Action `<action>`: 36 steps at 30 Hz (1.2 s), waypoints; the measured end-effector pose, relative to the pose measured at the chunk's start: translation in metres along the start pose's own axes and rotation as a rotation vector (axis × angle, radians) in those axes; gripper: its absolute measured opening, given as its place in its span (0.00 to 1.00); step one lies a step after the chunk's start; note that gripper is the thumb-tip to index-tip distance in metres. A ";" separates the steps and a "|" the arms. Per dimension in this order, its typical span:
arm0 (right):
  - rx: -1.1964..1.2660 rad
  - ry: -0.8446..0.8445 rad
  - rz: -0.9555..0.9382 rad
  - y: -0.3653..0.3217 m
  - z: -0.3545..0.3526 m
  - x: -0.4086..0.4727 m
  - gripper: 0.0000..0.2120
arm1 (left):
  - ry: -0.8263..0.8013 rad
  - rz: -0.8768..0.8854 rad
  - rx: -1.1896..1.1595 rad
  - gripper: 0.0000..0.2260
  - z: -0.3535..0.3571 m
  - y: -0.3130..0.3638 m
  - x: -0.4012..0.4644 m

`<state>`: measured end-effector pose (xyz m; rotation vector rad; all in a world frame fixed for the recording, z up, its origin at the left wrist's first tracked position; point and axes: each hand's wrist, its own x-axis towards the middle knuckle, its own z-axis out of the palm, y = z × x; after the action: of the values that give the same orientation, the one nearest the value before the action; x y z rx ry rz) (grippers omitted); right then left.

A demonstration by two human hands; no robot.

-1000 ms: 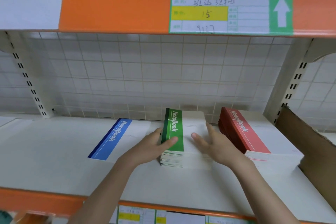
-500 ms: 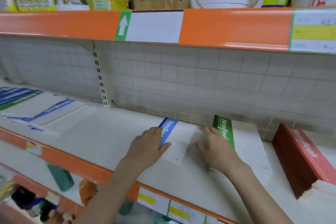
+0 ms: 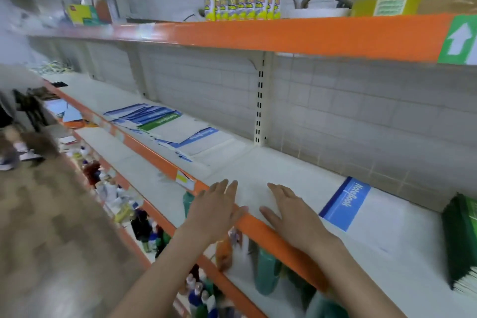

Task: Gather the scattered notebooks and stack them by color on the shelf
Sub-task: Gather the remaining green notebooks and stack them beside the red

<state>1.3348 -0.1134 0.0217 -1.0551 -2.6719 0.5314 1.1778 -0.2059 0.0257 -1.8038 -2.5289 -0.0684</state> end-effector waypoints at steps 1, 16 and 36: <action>-0.001 -0.010 -0.021 -0.011 0.007 0.006 0.29 | 0.002 -0.011 -0.001 0.30 0.001 -0.014 -0.005; 0.008 -0.145 -0.340 -0.164 0.093 0.107 0.28 | 0.033 -0.283 -0.020 0.31 0.024 -0.199 -0.051; -0.044 -0.099 -0.370 -0.283 0.155 0.349 0.25 | 0.114 -0.347 -0.041 0.31 0.016 -0.410 0.101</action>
<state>0.8594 -0.1022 0.0200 -0.5324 -2.8797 0.4612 0.7571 -0.2432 0.0089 -1.3099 -2.7416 -0.2266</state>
